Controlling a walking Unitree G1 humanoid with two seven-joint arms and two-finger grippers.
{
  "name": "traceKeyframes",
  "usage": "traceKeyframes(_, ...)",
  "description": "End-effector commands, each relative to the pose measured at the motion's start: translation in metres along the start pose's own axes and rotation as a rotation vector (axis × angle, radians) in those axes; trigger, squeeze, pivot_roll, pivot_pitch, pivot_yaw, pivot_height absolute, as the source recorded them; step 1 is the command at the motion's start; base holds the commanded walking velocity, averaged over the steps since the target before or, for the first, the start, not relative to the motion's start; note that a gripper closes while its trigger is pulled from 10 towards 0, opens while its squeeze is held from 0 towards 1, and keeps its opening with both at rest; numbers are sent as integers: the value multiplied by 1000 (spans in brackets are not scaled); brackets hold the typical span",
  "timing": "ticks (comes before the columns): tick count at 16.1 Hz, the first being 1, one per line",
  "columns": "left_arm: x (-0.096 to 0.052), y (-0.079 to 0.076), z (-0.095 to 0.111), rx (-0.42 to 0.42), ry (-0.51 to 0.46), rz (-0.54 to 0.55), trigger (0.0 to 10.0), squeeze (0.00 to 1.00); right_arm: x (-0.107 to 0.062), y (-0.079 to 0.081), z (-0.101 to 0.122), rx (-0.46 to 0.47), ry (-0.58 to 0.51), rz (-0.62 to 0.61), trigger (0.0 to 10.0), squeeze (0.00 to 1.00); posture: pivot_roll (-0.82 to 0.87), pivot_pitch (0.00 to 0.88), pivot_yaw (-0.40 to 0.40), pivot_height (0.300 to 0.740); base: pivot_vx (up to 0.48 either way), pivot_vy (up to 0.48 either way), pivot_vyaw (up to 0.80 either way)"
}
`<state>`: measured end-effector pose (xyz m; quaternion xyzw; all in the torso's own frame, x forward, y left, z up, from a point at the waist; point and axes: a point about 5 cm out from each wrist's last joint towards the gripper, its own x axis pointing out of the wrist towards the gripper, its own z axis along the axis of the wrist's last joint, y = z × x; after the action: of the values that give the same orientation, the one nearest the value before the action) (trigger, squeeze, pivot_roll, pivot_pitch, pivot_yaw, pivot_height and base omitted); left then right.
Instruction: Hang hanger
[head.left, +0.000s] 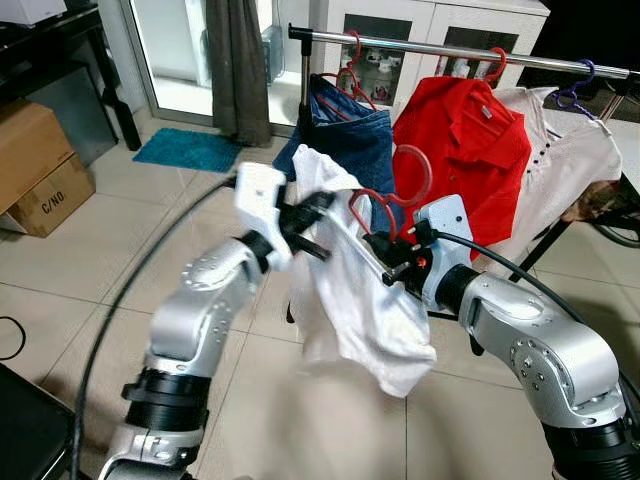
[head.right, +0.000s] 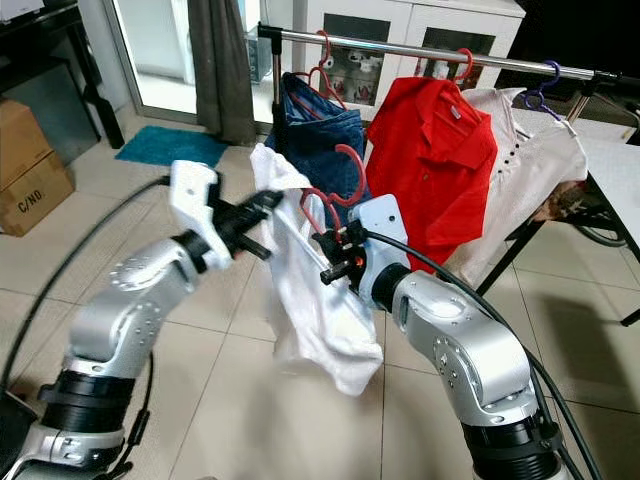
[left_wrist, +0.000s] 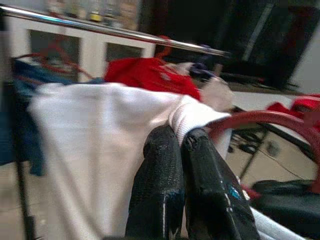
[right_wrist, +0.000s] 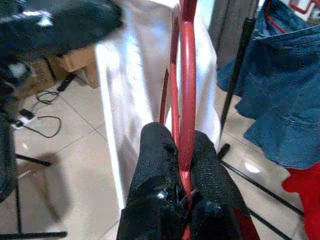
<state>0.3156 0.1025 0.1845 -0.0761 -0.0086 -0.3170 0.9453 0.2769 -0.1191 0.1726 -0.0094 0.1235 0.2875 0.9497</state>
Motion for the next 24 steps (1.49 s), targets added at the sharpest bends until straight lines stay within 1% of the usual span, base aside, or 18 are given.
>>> traceKeyframes(1, -2, 0, 3, 8, -17, 10, 0, 0, -3, -9, 3, 5, -9, -55, 10000, 0, -165, 0, -41, 740, 0, 0, 0)
traceKeyframes(5, -11, -13, 7, -15, -54, -56, 0, 0, -4, -24, -2, 10, 13, -184, 10000, 0, -166, 0, -39, 740, 0, 0, 0)
traceKeyframes(7, -12, -14, 5, -14, -38, -52, 0, 0, -5, -36, -1, 34, -7, -301, 10000, 0, -166, 0, -39, 740, 0, 0, 0)
traceKeyframes(8, -11, -12, 3, -18, -27, -19, 0, 0, -7, -43, -1, 61, -22, -377, 10000, 0, -170, 0, -30, 740, 0, 0, 0)
traceKeyframes(9, -7, -6, -2, -26, -4, 52, 0, 0, -10, -49, -6, 90, -4, -448, 10000, 0, -170, 0, -30, 740, 0, 0, 0)
traceKeyframes(10, -6, -5, -3, -29, 2, 73, 0, 0, -11, -50, -8, 93, 7, -456, 10000, 0, -170, 0, -30, 740, 0, 0, 0)
traceKeyframes(11, -3, -1, -5, -30, 16, 120, 0, 0, -12, -39, -28, -44, 185, -329, 10000, 0, -174, 0, -30, 740, 0, 0, 0)
traceKeyframes(12, -2, 0, -5, -29, 17, 131, 0, 0, -14, -36, -33, -85, 232, -295, 10000, 0, -176, 0, -28, 740, 0, 0, 0)
traceKeyframes(13, -2, 0, -5, -29, 17, 131, 0, 0, -14, -36, -33, -85, 232, -295, 10000, 0, -176, 0, -28, 740, 0, 0, 0)
traceKeyframes(14, -1, 1, -5, -29, 17, 146, 0, 0, -19, -33, -38, -97, 275, -259, 10000, 0, -177, 0, -27, 740, 0, 0, 0)
traceKeyframes(15, 0, 4, -5, -27, 20, 163, 0, 0, -24, -29, -39, -107, 307, -188, 10000, 0, -179, 0, -25, 740, 0, 0, 0)
traceKeyframes(16, 0, 5, -6, -25, 22, 169, 0, 0, -26, -25, -39, -122, 325, -138, 10000, 0, -183, 0, -21, 740, 0, 0, 0)
traceKeyframes(18, 2, 6, -7, -22, 28, 176, 0, 0, -32, -11, -37, -163, 335, 14, 10000, 0, -187, 0, -18, 740, 0, 0, 0)
traceKeyframes(20, 3, 5, -9, -14, 37, 173, 0, 0, -35, -3, -34, -154, 314, 95, 10000, 0, -188, 0, -18, 740, 0, 0, 0)
traceKeyframes(21, 3, 5, -11, -1, 54, 176, 0, 0, -39, -1, -35, -165, 329, 132, 10000, 0, -188, 0, -20, 740, 0, 0, 0)
traceKeyframes(22, 3, 5, -12, 2, 61, 177, 0, 0, -40, -4, -37, -197, 347, 120, 10000, 0, -187, 0, -22, 740, 0, 0, 0)
traceKeyframes(23, 3, 5, -13, 1, 62, 177, 0, 0, -40, -5, -37, -200, 347, 115, 10000, 0, -187, 0, -22, 740, 0, 0, 0)
traceKeyframes(24, 3, 5, -13, 3, 65, 174, 0, 0, -38, -5, -33, -164, 318, 112, 10000, 0, -186, 0, -23, 740, 0, 0, 0)
